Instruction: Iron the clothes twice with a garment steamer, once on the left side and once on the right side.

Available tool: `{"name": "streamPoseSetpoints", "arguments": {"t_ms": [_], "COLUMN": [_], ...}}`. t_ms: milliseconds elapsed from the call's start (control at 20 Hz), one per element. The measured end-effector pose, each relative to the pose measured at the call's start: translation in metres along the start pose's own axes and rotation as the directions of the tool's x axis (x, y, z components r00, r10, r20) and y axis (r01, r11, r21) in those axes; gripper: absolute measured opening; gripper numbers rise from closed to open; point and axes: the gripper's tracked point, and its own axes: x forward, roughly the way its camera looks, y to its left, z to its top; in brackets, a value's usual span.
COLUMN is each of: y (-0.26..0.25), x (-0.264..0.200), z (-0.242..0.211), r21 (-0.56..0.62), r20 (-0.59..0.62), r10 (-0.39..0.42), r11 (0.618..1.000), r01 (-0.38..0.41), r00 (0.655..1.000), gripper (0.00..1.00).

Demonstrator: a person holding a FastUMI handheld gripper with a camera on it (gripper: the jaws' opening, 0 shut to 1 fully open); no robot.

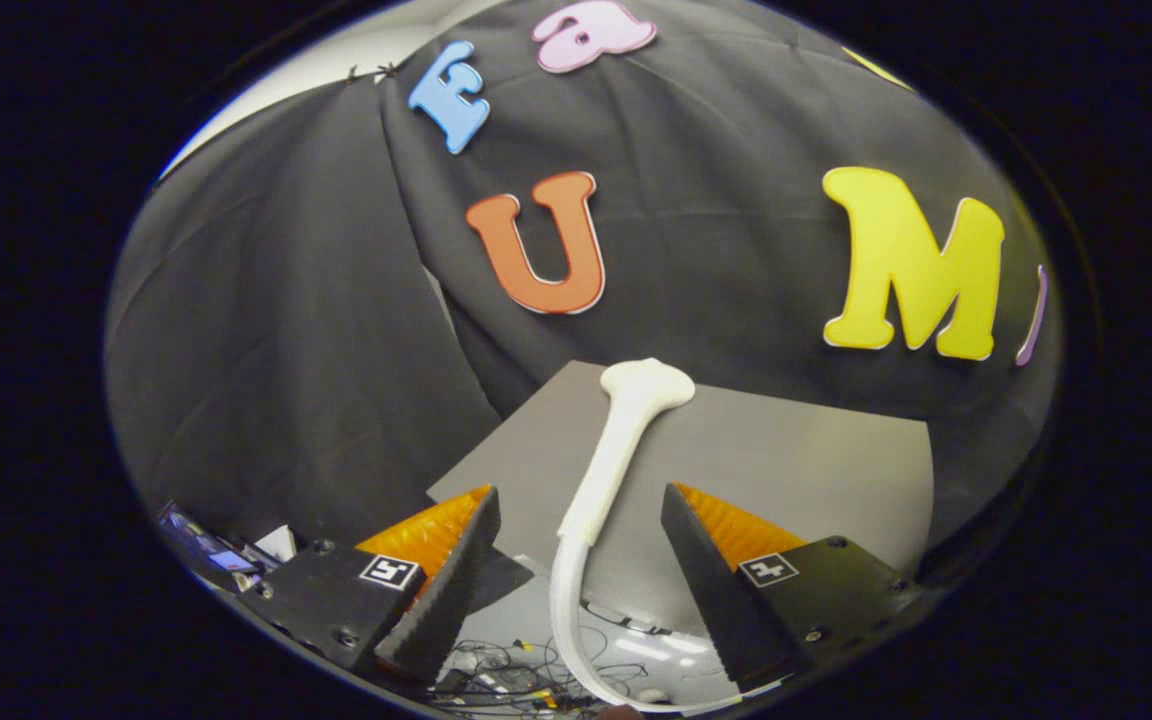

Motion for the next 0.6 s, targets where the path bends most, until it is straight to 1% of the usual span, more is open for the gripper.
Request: {"name": "streamPoseSetpoints", "arguments": {"t_ms": [150, 250, 450, 600], "y": [-0.007, -0.012, -0.02, -0.03], "x": [0.044, 0.07, 0.102, 0.118], "z": [0.004, 0.001, -0.015, -0.02], "r21": [0.016, 0.017, 0.023, 0.024], "r20": [-0.096, -0.165, -0.288, -0.334], "r10": [-0.046, -0.082, -0.138, -0.195], "r11": [0.999, 0.996, 0.988, 0.976], "r01": [0.048, 0.086, 0.151, 0.215], "r00": [0.994, 0.983, 0.948, 0.922], "gripper": [1.0, 1.0, 0.99, 0.97]}}
